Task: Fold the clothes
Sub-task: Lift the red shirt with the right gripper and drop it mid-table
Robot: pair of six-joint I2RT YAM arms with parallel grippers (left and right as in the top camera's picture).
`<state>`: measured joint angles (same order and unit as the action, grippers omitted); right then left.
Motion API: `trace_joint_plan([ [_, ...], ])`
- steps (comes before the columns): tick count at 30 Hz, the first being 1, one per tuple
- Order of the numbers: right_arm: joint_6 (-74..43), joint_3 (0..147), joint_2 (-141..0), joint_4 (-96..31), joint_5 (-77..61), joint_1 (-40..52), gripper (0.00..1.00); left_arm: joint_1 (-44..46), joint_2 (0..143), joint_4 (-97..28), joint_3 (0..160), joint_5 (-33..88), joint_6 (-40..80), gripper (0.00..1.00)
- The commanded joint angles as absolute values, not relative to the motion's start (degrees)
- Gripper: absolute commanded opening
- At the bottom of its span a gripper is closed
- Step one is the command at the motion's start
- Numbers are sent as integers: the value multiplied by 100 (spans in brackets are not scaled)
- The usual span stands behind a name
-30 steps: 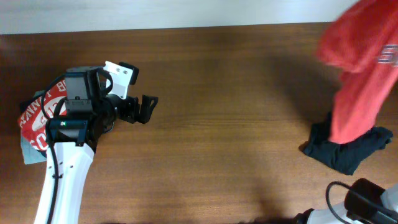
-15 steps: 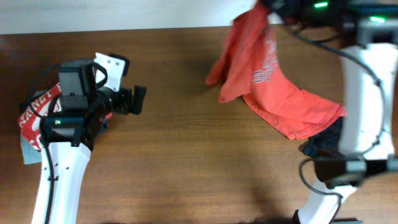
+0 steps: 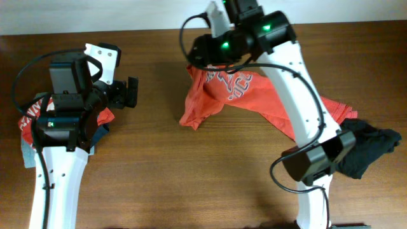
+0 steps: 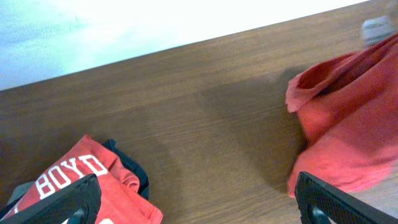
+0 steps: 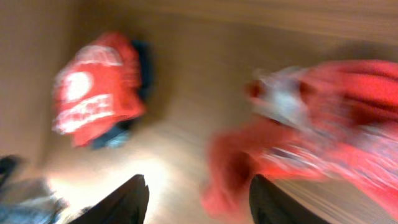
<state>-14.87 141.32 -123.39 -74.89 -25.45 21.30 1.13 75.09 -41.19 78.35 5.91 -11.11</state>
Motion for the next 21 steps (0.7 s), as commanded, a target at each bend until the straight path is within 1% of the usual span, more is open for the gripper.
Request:
trace_joint_plan([
  [1, -1490, 14221, -11819, -7804, -1433, 1341, 58, 123, 7489, -4187, 7950, 506, -1164, 99],
  [3, -1525, 14221, -11762, -7977, -1479, 952, 64, 123, 7489, -4206, 7950, 506, -1164, 99],
  [7, -1710, 14219, -11736, -8639, -1455, -10, 70, 123, 7489, -4209, 7950, 508, -1164, 99],
  [9, -1962, 14186, -11754, -9080, -1409, -552, 71, 123, 7489, -4211, 7950, 508, -1162, 99],
  [12, -2049, 13972, -11771, -9415, -1253, -1330, 70, 123, 7489, -4211, 7950, 508, -1164, 100],
  [13, -2051, 13865, -11773, -9415, -1068, -1527, 70, 123, 7489, -4211, 7950, 508, -1162, 99],
  [14, -2355, 13592, -11773, -9413, -576, -1872, 70, 123, 7489, -4206, 7950, 508, -1162, 99],
  [15, -2502, 13288, -11773, -9413, -416, -2150, 54, 123, 7489, -4200, 7950, 506, -1164, 99],
  [16, -2499, 12798, -11773, -9417, -451, -2464, 29, 123, 7491, -4198, 7950, 508, -1164, 99],
  [17, -2499, 12497, -11773, -9417, -486, -2593, 20, 123, 7496, -4198, 7950, 506, -1164, 99],
  [18, -2499, 12164, -11773, -9413, -491, -2705, 13, 123, 7496, -4198, 7950, 506, -1164, 99],
  [19, -2495, 11845, -11773, -9386, -484, -2779, 8, 123, 7496, -4198, 7950, 508, -1164, 99],
  [20, -2497, 11526, -11773, -9343, -486, -2838, 4, 123, 7496, -4198, 7950, 508, -1164, 99],
  [21, -2495, 11155, -11773, -9260, -486, -2904, 4, 123, 7500, -4198, 7950, 508, -1164, 99],
])
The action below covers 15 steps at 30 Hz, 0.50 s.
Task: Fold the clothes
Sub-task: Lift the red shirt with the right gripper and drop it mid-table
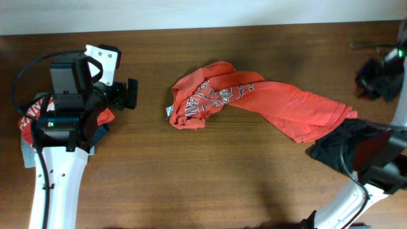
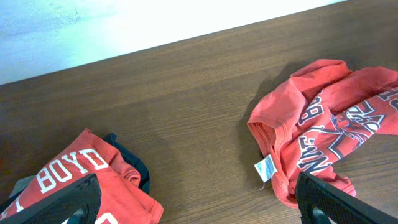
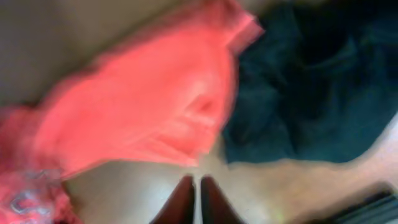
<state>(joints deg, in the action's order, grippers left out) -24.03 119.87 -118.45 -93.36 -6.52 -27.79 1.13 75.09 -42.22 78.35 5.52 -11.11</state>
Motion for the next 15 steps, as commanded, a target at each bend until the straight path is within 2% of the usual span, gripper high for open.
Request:
trace_joint_plan([
  [1, -2497, 10914, -11773, -9201, -484, -2943, 4, 123, 7500, -4200, 7950, 506, -1164, 99],
  [10, -3006, 8340, -11773, -7653, -172, -3494, 4, 123, 7507, -4204, 7950, 506, -1164, 99],
  [15, -3417, 7566, -11773, -6681, 397, -3911, 4, 123, 7507, -4204, 7950, 506, -1164, 99],
])
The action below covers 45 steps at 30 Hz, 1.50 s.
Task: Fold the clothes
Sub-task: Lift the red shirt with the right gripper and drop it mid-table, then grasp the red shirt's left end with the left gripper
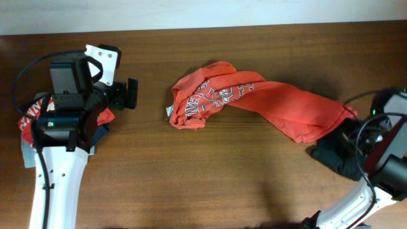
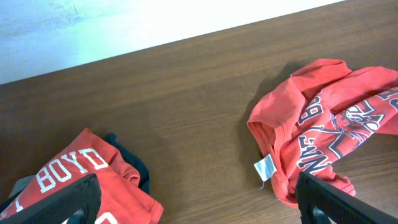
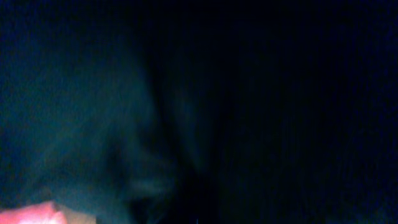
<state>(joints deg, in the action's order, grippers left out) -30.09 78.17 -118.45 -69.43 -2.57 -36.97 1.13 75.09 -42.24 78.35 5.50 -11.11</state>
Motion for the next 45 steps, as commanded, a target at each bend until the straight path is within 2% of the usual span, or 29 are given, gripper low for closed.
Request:
trace_joint_plan([
  [1, -3454, 7548, -11773, -6528, 532, -4016, 4, 123, 7507, -4204, 7950, 506, -1164, 99],
  [6, -3428, 7848, -11767, -6193, 694, -4475, 4, 123, 7507, -4204, 7950, 508, -1164, 99],
  [13, -2375, 9150, -11767, -5894, 668, -4650, 4, 123, 7507, -4204, 7950, 508, -1164, 99],
  [17, -1955, 10005, -11767, -6038, -106, -4589, 4, 123, 7507, -4204, 7950, 508, -1164, 99],
  [23, -1260, 11196, -11736, -6724, -2257, -4421, 5, 123, 7505, -4204, 7950, 814, -1162, 99],
  [26, -930, 11413, -11734, -7094, -2961, -4202, 12, 123, 7540, -4163, 7948, 1146, -1162, 99],
  [32, 121, 11434, -11701, -7570, -3743, -3350, 37, 204, 8123, -4412, 7948, 1715, -1170, 98],
  [34, 333, 11434, -11633, -7616, -3885, -2989, 43, 320, 8451, -4591, 7948, 1717, -1334, 94],
  [38, 701, 11434, -11334, -7618, -3900, -2040, 52, 620, 9264, -4713, 7948, 1660, -1535, 90],
  [45, 1205, 11434, -10851, -7509, -3848, -751, 54, 886, 10296, -4171, 7948, 1612, -1660, 89],
])
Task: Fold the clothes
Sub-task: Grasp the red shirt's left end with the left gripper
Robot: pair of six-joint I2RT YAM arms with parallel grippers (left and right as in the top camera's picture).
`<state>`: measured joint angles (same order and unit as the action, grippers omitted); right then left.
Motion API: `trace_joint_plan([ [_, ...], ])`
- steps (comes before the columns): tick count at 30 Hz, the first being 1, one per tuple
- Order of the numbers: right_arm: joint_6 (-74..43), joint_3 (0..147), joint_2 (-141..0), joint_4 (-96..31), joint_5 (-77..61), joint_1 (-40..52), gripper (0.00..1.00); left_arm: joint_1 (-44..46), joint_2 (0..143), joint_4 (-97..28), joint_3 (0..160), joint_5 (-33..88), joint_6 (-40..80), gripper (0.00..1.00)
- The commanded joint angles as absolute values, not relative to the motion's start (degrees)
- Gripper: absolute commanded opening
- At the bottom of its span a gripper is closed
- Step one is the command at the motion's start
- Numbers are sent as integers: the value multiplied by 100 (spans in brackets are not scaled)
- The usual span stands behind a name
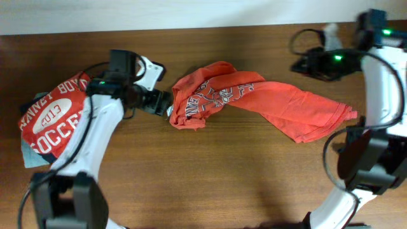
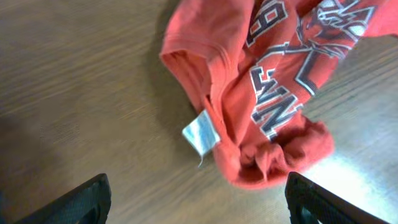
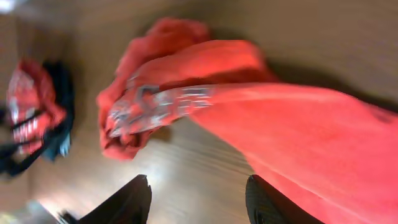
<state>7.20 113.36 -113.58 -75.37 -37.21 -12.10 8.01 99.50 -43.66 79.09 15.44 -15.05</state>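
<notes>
An orange-red printed T-shirt [image 1: 267,98] lies crumpled across the middle of the table, its bunched collar end [image 2: 249,99] with a white tag [image 2: 200,134] to the left. My left gripper [image 1: 159,102] is right at that collar end, open wide, with bare wood between its fingers [image 2: 87,199]. Over the back right of the table my right gripper [image 1: 306,63] is open and holds nothing. In its wrist view the shirt [image 3: 280,124] spreads below and ahead of it.
A folded stack topped by a red "SOCCER" shirt [image 1: 51,117] sits at the left edge, over grey and dark layers. The right arm's base [image 1: 362,159] stands at the right front. Bare wood [image 1: 210,178] runs along the front.
My left gripper has moved from beside the folded stack to the shirt's collar end. My right gripper has come out of the dark garment at the right edge and now hangs open at the back right.
The orange shirt first hung bunched under my right gripper at the back centre. Then it lay stretched across the table, with my right gripper off to the right. That gripper then sat down in a dark garment. Now both grippers are open by the shirt.
</notes>
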Motion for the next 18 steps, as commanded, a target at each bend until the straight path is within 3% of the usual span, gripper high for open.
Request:
trace_joint_plan([
  [1, 1243, 11434, -10774, -7494, -3806, -576, 54, 908, 10442, -4040, 7948, 1619, -1658, 89],
  [3, 1352, 11434, -10567, -7419, -3721, -187, 54, 963, 10746, -3787, 7948, 1634, -1658, 89],
  [6, 1347, 11434, -10300, -7279, -3540, 172, 54, 1079, 11098, -3697, 7948, 1708, -1658, 78],
  [15, 1306, 11434, -10020, -7284, -3183, 255, 56, 1533, 11367, -4088, 7950, 1911, -1660, 76],
  [17, 1306, 11434, -10020, -7310, -3183, 255, 56, 1586, 11367, -4104, 7950, 1911, -1658, 61],
  [18, 1306, 11434, -10020, -7332, -3183, 257, 56, 1605, 11367, -4150, 7950, 1900, -1658, 48],
])
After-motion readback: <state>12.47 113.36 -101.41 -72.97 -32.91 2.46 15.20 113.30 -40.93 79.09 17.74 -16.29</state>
